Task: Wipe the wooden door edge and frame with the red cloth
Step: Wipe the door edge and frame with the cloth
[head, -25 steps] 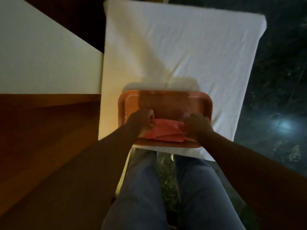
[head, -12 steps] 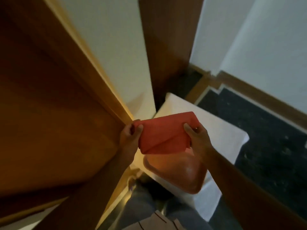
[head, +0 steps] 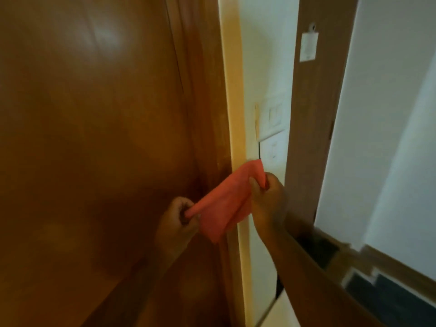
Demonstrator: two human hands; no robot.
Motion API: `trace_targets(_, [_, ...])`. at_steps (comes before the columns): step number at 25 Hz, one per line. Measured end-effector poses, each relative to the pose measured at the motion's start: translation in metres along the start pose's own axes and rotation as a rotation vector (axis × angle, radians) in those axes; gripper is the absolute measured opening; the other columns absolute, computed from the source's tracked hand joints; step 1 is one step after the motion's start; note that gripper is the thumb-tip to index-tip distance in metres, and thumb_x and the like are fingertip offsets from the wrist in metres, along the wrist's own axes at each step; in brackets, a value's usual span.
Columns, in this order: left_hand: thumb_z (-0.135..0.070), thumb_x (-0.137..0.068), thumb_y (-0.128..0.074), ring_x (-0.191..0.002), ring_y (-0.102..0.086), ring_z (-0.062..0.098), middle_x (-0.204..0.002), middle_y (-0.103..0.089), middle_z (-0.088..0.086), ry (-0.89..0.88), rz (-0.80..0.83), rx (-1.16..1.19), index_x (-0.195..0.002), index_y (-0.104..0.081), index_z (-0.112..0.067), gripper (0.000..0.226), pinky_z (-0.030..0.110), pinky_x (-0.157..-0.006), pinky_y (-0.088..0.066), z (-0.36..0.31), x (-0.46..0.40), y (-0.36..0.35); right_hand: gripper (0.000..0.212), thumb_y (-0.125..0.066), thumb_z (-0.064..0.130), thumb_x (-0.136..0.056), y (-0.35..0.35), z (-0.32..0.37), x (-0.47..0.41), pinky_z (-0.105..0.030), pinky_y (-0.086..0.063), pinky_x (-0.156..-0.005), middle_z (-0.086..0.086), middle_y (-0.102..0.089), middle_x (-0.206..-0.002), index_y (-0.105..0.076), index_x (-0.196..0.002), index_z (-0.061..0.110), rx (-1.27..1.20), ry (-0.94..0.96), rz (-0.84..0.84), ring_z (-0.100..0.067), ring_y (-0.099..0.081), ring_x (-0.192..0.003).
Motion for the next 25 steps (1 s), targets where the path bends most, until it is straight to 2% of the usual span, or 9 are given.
trace_targets(2, [-0.027,-0.074,-0.068,-0.07,-0.061,0.002,-0.08,-0.062,-0.017,-0.076,-0.025,-0.16,-0.089,-0.053,-0.039,0.024,0.025,-0.061,-0.041,-0.004,-0.016,0.01,0.017,-0.05,0.041,-0.096,-0.032,0.017,0.007,-0.028,-0.058,-0.072,0.014,-0.064,-0.09,-0.055,-0.107,0.028,-0.133,-0.02,-0.062,-0.014,-0.068,-0.085])
trace_targets(5, [-0.033,-0.089,-0.065,-0.101,-0.064,0.012,-0.11,-0.064,-0.012,-0.228,-0.04,-0.332,-0.119,-0.059,-0.026,0.032,0.025,-0.078,-0.042,-0.016,-0.032,0.025,0.055,-0.049,0.04,-0.096,-0.077,0.025,0.031,-0.031,-0.053,-0.093,0.001,-0.053,-0.138,-0.026,-0.146,0.034,-0.126,0.105,0.004,-0.012,-0.057,-0.118])
trace_targets(8, [-0.041,-0.096,-0.047,-0.119,-0.059,0.019,-0.129,-0.064,0.0,-0.561,-0.168,-0.653,-0.132,-0.055,-0.021,0.042,0.034,-0.097,-0.042,-0.041,-0.048,0.051,0.073,-0.052,0.034,-0.096,-0.108,0.02,0.04,-0.047,-0.046,-0.103,-0.017,-0.029,-0.156,-0.01,-0.154,0.017,0.18,0.273,0.069,-0.034,-0.037,-0.139])
trace_targets(10, [-0.036,-0.096,-0.045,-0.135,-0.049,0.026,-0.14,-0.059,0.007,-0.73,-0.316,-0.832,-0.135,-0.054,-0.02,0.043,0.046,-0.115,-0.029,-0.06,-0.066,0.072,0.075,-0.056,0.026,-0.095,-0.117,0.031,0.025,-0.056,-0.044,-0.102,-0.029,-0.028,-0.153,-0.011,-0.153,0.01,0.274,0.35,0.014,-0.047,-0.03,-0.139])
trace_targets(14, [-0.04,-0.097,-0.043,-0.149,-0.025,0.034,-0.161,-0.032,0.016,-0.638,-0.528,-1.12,-0.153,-0.037,-0.015,0.061,0.051,-0.122,-0.002,-0.074,-0.098,0.097,0.062,-0.049,0.023,-0.098,-0.113,0.111,-0.042,-0.043,-0.038,-0.096,-0.03,-0.036,-0.148,-0.018,-0.15,0.01,0.181,0.626,-0.185,-0.046,-0.039,-0.132])
trace_targets(16, [-0.047,-0.098,-0.04,-0.152,-0.015,0.034,-0.165,-0.021,0.018,-0.605,-0.595,-1.269,-0.158,-0.027,-0.016,0.069,0.055,-0.121,0.001,-0.068,-0.104,0.092,0.06,-0.039,0.036,-0.1,-0.11,0.156,-0.079,-0.044,-0.033,-0.101,-0.029,-0.036,-0.148,-0.023,-0.15,0.007,0.169,0.74,-0.243,-0.045,-0.036,-0.134])
trace_targets(18, [-0.054,-0.099,-0.036,-0.155,-0.007,0.034,-0.168,-0.012,0.017,-0.597,-0.66,-1.378,-0.16,-0.02,-0.018,0.073,0.059,-0.12,0.002,-0.06,-0.108,0.087,0.062,-0.044,0.034,-0.099,-0.111,0.182,-0.104,-0.047,-0.035,-0.104,-0.029,-0.034,-0.149,-0.022,-0.15,0.007,0.206,0.81,-0.297,-0.045,-0.032,-0.138])
trace_targets(22, [-0.058,-0.097,-0.033,-0.156,-0.001,0.033,-0.169,-0.006,0.015,-0.604,-0.741,-1.445,-0.161,-0.017,-0.021,0.075,0.061,-0.12,0.0,-0.054,-0.115,0.086,0.071,-0.058,0.03,-0.093,-0.113,0.147,-0.098,-0.047,-0.033,-0.102,-0.028,-0.03,-0.147,-0.021,-0.149,0.005,0.429,0.864,-0.295,-0.048,-0.036,-0.134])
trace_targets(25, [-0.059,-0.097,-0.033,-0.155,-0.004,0.033,-0.169,-0.009,0.015,-0.594,-0.744,-1.483,-0.161,-0.016,-0.021,0.076,0.062,-0.119,-0.004,-0.056,-0.113,0.085,0.069,-0.05,0.04,-0.092,-0.102,0.078,-0.055,-0.048,-0.055,-0.079,-0.028,-0.031,-0.138,-0.028,-0.146,0.004,0.643,0.884,-0.129,-0.047,-0.056,-0.114])
Point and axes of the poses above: each hand's wrist, its own x-axis away from the middle knuckle, its own y-axis out of the back of the hand, z = x × y, the point moved 2 cm from there along -x, towards the middle knuckle
